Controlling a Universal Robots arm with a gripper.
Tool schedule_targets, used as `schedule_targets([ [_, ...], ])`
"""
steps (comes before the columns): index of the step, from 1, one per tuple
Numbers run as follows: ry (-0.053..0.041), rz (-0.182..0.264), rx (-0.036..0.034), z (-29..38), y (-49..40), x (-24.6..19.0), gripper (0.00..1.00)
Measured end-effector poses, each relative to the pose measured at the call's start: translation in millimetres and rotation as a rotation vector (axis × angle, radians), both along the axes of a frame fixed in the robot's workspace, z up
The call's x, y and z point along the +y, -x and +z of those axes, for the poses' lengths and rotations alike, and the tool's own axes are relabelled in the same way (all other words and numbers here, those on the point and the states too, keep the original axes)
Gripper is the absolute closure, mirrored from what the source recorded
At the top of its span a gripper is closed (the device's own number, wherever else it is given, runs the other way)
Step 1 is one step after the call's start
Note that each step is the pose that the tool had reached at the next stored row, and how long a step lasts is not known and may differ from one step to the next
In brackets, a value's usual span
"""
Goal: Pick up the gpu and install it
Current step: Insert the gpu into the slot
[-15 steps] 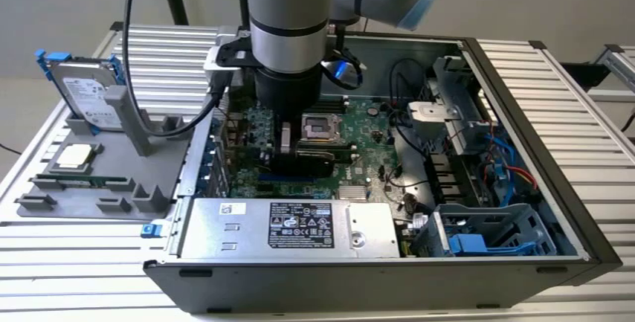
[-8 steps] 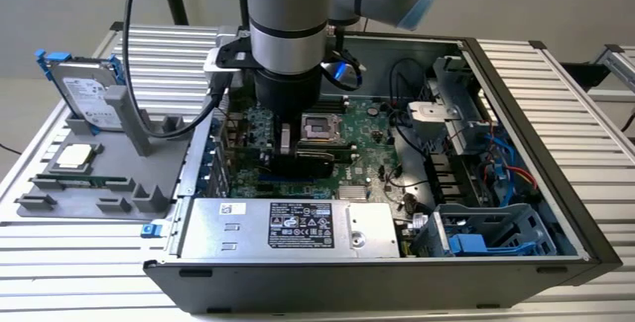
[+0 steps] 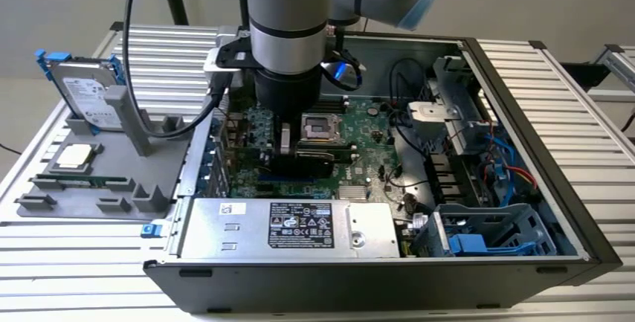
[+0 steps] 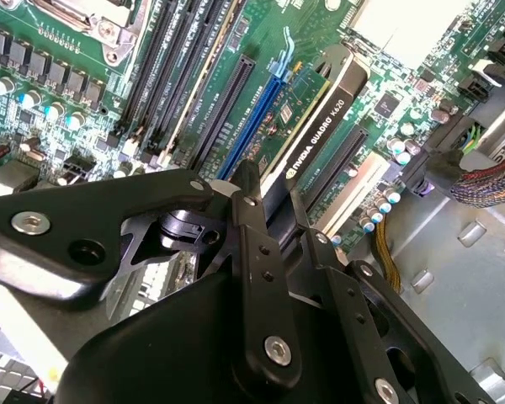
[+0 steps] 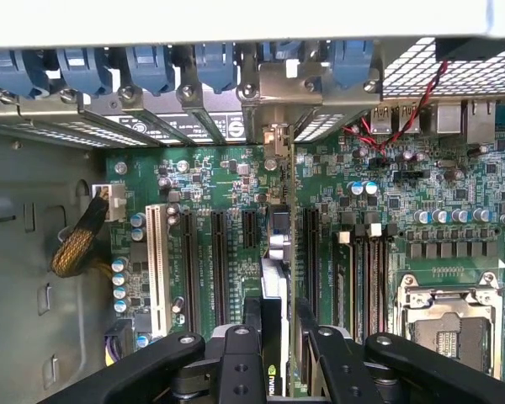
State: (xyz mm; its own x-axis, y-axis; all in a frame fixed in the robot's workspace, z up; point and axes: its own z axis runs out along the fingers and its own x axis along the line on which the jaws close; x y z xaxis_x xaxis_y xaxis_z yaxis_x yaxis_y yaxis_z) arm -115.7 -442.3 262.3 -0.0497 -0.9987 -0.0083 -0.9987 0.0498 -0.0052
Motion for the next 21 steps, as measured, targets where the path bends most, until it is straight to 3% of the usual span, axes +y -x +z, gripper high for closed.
schedule_targets([
  [10,0.0001,0.001,0.0000,-0.4,0.0,3.1,1.00],
  [21,0.0016,0.001,0.0001,-4.1,0.3,3.3,1.00],
])
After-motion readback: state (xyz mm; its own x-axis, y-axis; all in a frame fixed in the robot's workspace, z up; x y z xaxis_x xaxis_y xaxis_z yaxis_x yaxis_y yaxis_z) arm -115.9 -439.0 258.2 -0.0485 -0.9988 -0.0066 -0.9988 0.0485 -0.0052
